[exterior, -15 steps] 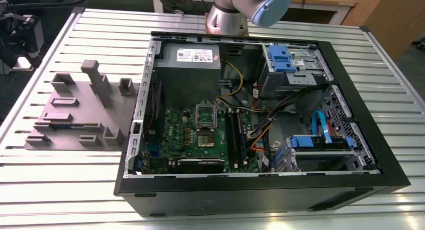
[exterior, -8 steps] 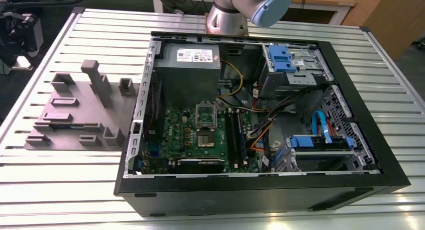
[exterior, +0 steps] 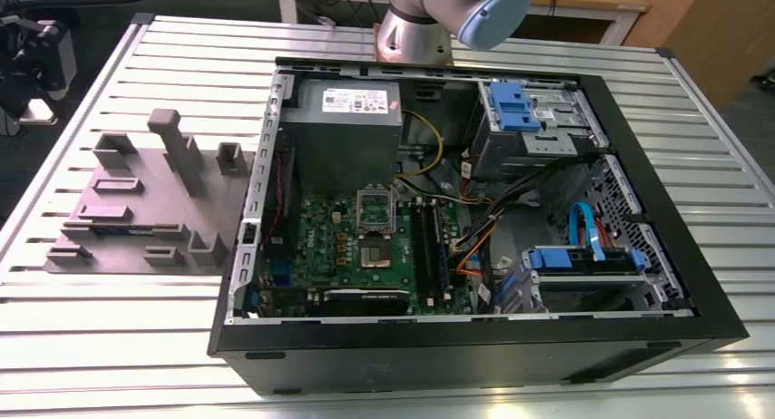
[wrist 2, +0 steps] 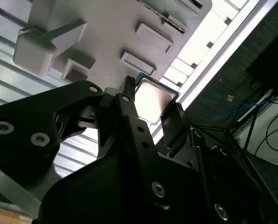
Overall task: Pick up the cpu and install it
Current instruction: 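Pick up the cpu and move it towards the insertion slot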
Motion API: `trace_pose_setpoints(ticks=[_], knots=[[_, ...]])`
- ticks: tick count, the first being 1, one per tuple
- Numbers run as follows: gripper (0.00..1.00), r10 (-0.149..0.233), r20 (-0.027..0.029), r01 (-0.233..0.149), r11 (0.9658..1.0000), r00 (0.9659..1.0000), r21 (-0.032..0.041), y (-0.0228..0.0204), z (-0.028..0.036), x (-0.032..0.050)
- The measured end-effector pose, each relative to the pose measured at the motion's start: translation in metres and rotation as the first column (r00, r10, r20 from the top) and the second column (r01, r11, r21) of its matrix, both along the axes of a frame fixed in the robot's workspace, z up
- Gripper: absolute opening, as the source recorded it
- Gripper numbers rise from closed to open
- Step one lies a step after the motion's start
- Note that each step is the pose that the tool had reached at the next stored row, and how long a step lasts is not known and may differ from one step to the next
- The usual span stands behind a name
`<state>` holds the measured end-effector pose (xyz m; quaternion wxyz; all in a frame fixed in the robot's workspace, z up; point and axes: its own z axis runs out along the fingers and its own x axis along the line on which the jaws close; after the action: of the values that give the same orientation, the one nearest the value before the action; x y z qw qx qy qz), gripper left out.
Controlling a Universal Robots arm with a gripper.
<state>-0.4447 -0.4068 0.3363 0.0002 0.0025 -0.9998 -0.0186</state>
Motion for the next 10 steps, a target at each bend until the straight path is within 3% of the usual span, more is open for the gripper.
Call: trace_pose_setpoints(ticks=[10], knots=[[0.47,0.000,0.0000,0.000,1.0000,1.0000,0.0000,0.0000,0.0050,0.0000]])
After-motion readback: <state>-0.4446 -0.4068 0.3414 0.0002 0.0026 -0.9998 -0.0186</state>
